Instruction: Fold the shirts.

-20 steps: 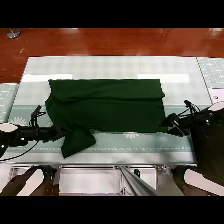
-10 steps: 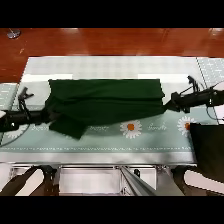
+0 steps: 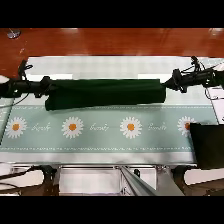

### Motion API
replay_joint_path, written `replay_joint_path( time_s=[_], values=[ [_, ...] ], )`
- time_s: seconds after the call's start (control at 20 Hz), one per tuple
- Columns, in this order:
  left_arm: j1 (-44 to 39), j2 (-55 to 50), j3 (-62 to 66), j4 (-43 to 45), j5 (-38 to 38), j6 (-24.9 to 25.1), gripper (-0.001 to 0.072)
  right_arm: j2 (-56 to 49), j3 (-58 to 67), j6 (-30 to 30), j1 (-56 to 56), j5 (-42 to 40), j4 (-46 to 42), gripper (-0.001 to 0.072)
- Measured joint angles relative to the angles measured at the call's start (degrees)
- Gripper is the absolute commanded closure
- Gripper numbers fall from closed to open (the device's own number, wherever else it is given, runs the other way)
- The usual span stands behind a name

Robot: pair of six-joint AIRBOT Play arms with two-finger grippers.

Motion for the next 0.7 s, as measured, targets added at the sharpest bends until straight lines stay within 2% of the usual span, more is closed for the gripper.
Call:
replay_joint_path(
  time_s=[0.1, 0.15, 0.2, 0.25, 0.3, 0.45, 0.7],
  values=[
    [-0.4, -4.6, 4.9, 0.2, 0.3, -1.3, 0.0675, -3.6, 3.3, 0.4, 0.7, -0.4, 1.1, 0.0695],
    [-0.6, -6.5, 6.9, 0.2, 0.5, -1.8, 0.0621, -5.3, 4.8, 0.5, 1.2, -0.4, 1.3, 0.0694],
    [-0.8, -7.8, 8.2, 0.2, 0.5, -2.0, 0.027, -6.7, 6.2, 0.7, 1.6, -0.7, 1.8, 0.0567],
    [-1.0, -9.1, 9.1, 0.2, 0.5, -2.4, 0.0014, -8.1, 7.3, 0.8, 2.0, -1.2, 1.9, 0.0182],
    [-1.2, -10.1, 9.9, 0.5, 0.1, -2.6, 0.0007, -9.1, 8.2, 0.9, 2.3, -1.4, 1.9, 0.0091],
    [-0.7, -11.6, 12.3, 4.9, -4.6, -3.6, 0.0008, -10.8, 11.0, 0.0, 1.6, -0.9, 2.3, 0.0091],
    [4.5, -8.8, 14.0, 22.2, -16.6, -9.9, 0.0008, -11.1, 13.5, -0.1, -3.5, 5.1, -3.2, 0.009]
  ],
)
